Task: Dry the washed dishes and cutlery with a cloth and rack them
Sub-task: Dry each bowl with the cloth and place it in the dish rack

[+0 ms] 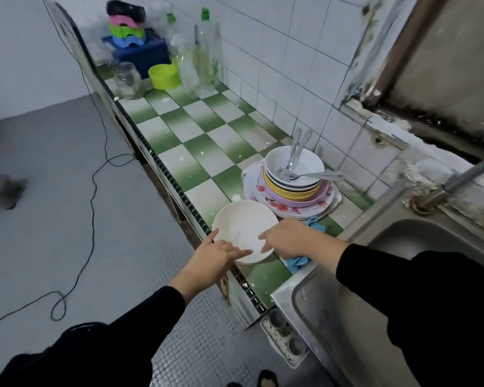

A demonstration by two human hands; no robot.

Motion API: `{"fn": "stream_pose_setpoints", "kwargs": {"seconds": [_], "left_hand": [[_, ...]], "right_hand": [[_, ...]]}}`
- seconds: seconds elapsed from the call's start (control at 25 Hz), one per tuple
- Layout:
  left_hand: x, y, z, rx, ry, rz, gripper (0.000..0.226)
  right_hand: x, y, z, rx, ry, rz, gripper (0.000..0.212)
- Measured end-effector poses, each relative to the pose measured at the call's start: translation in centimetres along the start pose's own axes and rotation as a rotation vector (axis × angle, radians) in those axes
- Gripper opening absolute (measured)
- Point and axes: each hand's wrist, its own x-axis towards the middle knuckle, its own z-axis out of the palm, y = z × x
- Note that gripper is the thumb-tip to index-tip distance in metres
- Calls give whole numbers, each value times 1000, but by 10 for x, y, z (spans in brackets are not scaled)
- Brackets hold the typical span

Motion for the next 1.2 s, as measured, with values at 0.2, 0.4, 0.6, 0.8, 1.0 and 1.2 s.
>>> {"fn": "stream_pose_setpoints", "kwargs": {"seconds": [0.2,0.4,0.6,0.8,1.0,1.2], "left_hand": [[-6,-4,-4,116,14,72,76],[-11,-3,-29,184,99,106,73],[-16,1,-76,177,309,136,71],[-20,15,-133,174,479,262,51],[-16,54,-177,5,525,419,55],[3,97,-184,-250,546,520,58]], "right_hand": [[-4,5,0,-37,-4,-25,43],[-15,13,-13,-157,52,-20,58],[-51,20,-34,-167,221,24,59],[-111,19,-32,-52,755,2,58],[-192,4,-20,142,1021,32,44],[-263,-20,7,679,1131,193,30]]}}
